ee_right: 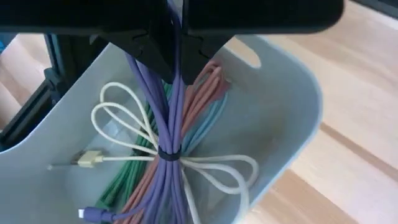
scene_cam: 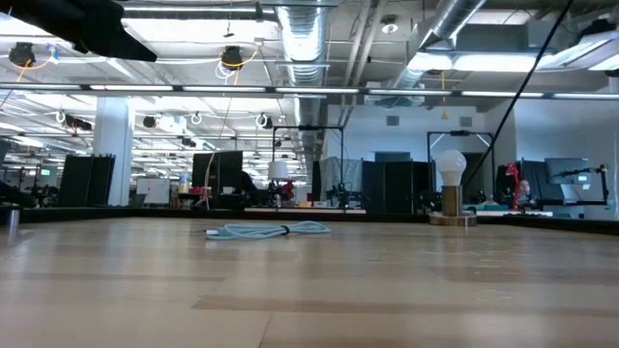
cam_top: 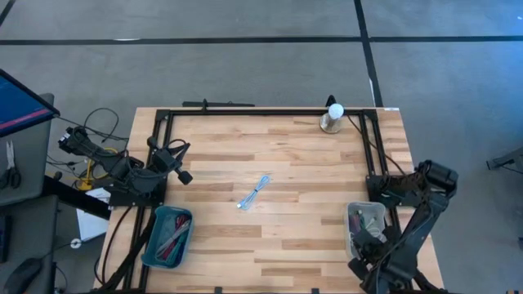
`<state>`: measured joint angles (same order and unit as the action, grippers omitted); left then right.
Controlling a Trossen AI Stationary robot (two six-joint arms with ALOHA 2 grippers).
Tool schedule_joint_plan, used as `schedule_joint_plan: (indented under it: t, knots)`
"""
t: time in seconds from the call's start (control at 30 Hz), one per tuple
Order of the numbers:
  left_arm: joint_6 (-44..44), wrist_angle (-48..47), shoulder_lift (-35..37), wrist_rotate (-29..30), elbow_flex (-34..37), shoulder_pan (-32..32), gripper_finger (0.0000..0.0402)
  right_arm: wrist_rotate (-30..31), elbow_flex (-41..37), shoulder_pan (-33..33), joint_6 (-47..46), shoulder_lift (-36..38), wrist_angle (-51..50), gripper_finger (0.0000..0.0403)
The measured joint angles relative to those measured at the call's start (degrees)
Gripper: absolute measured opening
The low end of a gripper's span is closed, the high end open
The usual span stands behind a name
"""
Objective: Pick & Place USB Port
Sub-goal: Put the purple USB cable into the gray bin, then put the light blue USB cable into the gray bin
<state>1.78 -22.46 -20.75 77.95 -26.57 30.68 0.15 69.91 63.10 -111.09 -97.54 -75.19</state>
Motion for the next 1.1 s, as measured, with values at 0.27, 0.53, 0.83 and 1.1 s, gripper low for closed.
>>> schedule_joint_plan:
  t: [0.27, 0.53, 0.83, 1.1]
  knots:
    - [-0.02, 0.33, 0.0, 0.0, 0.0, 0.0, 0.0012, -4.36, 0.0, -1.38, -0.2, 0.17, -5.48, 0.0053]
    - [-0.02, 0.44, 0.0, 0.0, 0.0, 0.0, 0.0012, -6.42, 1.82, -5.73, 10.14, 3.56, -5.44, 0.0103]
    - [-0.03, 0.44, 0.01, 0.0, 0.0, 0.0, 0.0012, 9.79, 6.59, -15.96, 30.45, 10.49, -5.37, 0.0101]
    - [-0.04, 0.44, 0.01, 0.0, 0.0, 0.0, 0.0012, 22.34, 6.86, -28.57, 65.29, 9.76, 1.9, 0.0097]
